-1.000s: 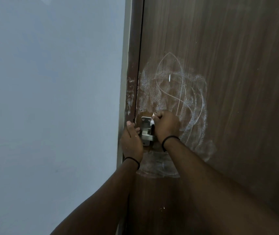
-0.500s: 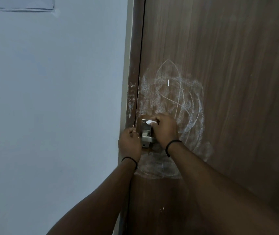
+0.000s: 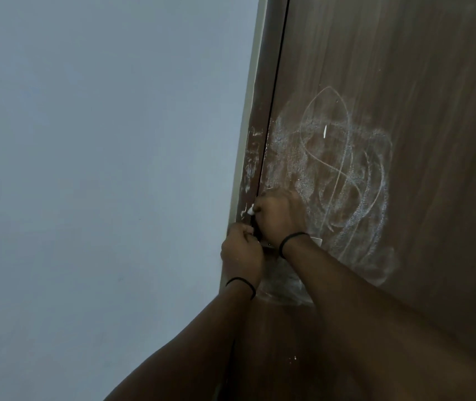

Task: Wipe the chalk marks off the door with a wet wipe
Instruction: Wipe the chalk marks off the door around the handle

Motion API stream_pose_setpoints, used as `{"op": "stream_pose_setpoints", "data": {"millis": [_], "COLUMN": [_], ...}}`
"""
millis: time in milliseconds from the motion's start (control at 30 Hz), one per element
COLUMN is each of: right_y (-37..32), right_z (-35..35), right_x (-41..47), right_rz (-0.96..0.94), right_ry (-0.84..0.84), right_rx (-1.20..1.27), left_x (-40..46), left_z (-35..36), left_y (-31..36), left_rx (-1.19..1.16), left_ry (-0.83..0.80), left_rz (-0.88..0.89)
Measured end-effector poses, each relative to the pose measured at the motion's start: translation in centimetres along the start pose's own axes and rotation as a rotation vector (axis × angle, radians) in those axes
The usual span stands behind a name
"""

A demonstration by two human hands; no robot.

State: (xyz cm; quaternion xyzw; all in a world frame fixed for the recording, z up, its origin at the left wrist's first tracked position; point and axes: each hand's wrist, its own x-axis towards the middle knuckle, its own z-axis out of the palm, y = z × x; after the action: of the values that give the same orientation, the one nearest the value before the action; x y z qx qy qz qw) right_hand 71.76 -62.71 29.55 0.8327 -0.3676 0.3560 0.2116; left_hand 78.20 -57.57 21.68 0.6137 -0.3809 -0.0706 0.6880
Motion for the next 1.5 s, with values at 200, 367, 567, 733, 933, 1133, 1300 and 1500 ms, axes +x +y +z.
{"op": "stream_pose_setpoints", "data": {"millis": [200, 367, 567, 733, 933, 1133, 1300, 1500], "right_y": [1.1, 2.9, 3.5, 5.6, 4.1, 5.4, 4.7, 3.9], "right_z": [-3.0, -3.0, -2.1, -1.8, -2.7, -2.4, -3.3, -3.5], "right_x": [3.2, 1.6, 1.1, -0.7, 1.7, 0.0, 3.3, 2.7], "right_rz": [0.120, 0.104, -0.008, 0.047, 0.066, 0.055, 0.106, -0.079], "right_ry": [0.174, 0.190, 0.181, 0.232, 0.287, 0.267, 0.367, 0.280], "right_rx": [0.077, 0.154, 0.105, 0.151, 0.311, 0.281, 0.262, 0.296], "left_x": [0.1, 0.6, 1.0, 2.1, 2.7, 3.4, 3.6, 4.0], "left_z": [0.0, 0.0, 0.3, 0.7, 1.6, 1.4, 1.4, 1.1], "left_y": [1.6, 3.0, 3.5, 3.4, 3.0, 2.6, 2.4, 2.1], "left_rx": [-0.005, 0.056, 0.184, 0.379, 0.547, 0.639, 0.628, 0.607], "left_ry": [0.014, 0.001, -0.040, -0.195, -0.215, -0.237, -0.259, -0.283], "left_rz": [0.082, 0.275, 0.482, 0.597, 0.661, 0.711, 0.698, 0.708]}}
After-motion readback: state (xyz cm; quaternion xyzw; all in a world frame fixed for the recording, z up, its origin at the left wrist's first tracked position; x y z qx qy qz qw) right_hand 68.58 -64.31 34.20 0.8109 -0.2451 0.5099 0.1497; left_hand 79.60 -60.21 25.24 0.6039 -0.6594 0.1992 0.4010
